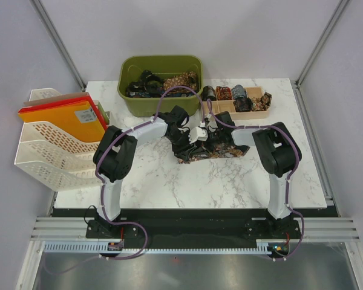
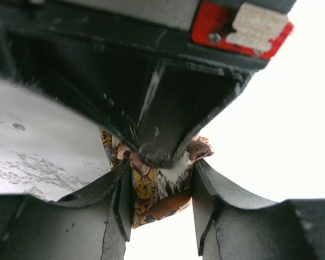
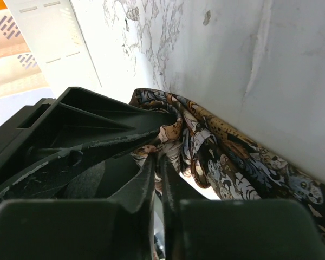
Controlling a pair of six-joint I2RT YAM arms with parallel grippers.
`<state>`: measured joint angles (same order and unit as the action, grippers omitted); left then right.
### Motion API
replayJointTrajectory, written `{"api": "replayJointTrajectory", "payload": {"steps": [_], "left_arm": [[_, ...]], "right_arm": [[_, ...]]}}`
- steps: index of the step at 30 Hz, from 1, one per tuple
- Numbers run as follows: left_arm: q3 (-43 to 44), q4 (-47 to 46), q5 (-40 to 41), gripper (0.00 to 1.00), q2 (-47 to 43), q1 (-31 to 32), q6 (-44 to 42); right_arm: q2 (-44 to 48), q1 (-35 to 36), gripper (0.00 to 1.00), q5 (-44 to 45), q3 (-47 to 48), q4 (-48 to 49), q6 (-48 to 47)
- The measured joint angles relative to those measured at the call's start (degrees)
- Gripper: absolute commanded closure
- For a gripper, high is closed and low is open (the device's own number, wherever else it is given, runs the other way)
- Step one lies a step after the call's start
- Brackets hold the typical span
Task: Roll the ties
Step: Roll the tie at the center of the board.
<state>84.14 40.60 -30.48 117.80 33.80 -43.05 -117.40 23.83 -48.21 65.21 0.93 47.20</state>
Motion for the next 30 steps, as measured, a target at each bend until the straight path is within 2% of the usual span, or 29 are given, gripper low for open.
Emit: {"api": "replayJointTrajectory", "payload": {"steps": [1,9,11,12,13,15,22,23,25,26,27,29,30], "left_arm": [[0.0,0.0,0.1,0.90,0.0,0.0,0.0],[0.0,0.0,0.3,0.90,0.0,-0.1,-0.1],[0.0,0.0,0.3,0.90,0.0,-0.1,-0.1],[0.0,0.0,0.3,0.90,0.0,-0.1,-0.1],[0.0,0.0,0.3,0.90,0.0,-0.1,-0.1],[0.0,0.0,0.3,0.90,0.0,-0.1,-0.1],[0.0,0.1,0.3,0.90,0.0,-0.1,-0.1],[0.0,0.0,0.3,0.90,0.0,-0.1,-0.1],[0.0,0.0,0.3,0.90,0.0,-0.1,-0.1],[0.0,0.0,0.3,0.90,0.0,-0.1,-0.1],[0.0,0.0,0.3,0.90,0.0,-0.1,-0.1],[0.0,0.1,0.3,0.90,0.0,-0.1,-0.1],[0.0,0.1,0.4,0.89,-0.1,-0.1,-0.1]], "right_arm": [[-0.1,-0.1,1.00,-0.2,0.0,0.2,0.1],[-0.3,-0.5,1.00,-0.9,-0.3,1.3,0.7],[-0.3,-0.9,0.82,-1.2,-0.5,1.6,0.8],[-0.3,-1.0,0.67,-1.5,-0.5,1.6,0.8],[-0.3,-1.0,0.62,-1.6,-0.5,1.4,0.6],[-0.3,-1.1,0.57,-1.2,-0.4,0.9,0.6],[-0.3,-0.4,0.53,-0.8,-0.4,0.4,0.6],[-0.3,-0.1,0.54,-0.8,-0.4,0.4,0.6],[-0.5,0.3,0.62,-0.7,-0.4,0.4,0.7],[-0.7,0.4,0.69,-0.8,-0.3,0.6,0.8],[-0.8,0.4,0.87,-1.1,-0.2,0.9,0.9],[-1.2,0.4,1.00,-1.7,0.0,1.5,1.0],[-1.5,0.3,1.00,-2.1,0.1,1.6,1.1]]}}
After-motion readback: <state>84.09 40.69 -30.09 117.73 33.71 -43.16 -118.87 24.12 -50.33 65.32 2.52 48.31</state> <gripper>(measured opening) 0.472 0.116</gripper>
